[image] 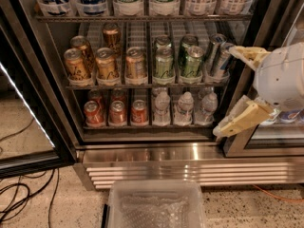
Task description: Pick blue plastic bottle from top shelf of fridge
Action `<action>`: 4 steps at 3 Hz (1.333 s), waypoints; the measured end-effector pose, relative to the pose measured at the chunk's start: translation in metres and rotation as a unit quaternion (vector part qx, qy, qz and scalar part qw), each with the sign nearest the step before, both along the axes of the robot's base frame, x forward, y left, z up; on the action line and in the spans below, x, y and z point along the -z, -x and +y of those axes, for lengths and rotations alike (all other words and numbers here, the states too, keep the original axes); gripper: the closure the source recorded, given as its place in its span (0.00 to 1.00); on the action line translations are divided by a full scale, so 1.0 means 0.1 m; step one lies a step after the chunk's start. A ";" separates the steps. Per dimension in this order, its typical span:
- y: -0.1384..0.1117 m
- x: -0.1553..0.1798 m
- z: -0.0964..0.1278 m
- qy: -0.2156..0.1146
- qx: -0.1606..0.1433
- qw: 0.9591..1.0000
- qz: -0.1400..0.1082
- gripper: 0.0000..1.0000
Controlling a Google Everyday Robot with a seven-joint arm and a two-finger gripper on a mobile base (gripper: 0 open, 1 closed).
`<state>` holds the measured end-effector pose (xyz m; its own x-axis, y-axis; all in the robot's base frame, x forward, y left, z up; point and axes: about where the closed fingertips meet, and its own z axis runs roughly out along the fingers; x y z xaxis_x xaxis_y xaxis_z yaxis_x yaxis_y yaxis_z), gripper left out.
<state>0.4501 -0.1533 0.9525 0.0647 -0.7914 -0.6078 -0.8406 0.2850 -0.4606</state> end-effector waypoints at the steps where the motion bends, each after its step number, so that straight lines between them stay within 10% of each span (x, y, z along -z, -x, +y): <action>1: 0.01 0.10 0.07 -0.049 -0.002 0.998 -0.042 0.00; 4: 0.05 -0.05 0.24 -0.104 -0.006 0.988 -0.115 0.00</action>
Offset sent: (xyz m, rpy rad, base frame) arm -0.0079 0.0355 0.0116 0.3494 -0.3836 0.0322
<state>0.4452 -0.1297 0.9576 0.2292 -0.6492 -0.7253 -0.7243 0.3840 -0.5726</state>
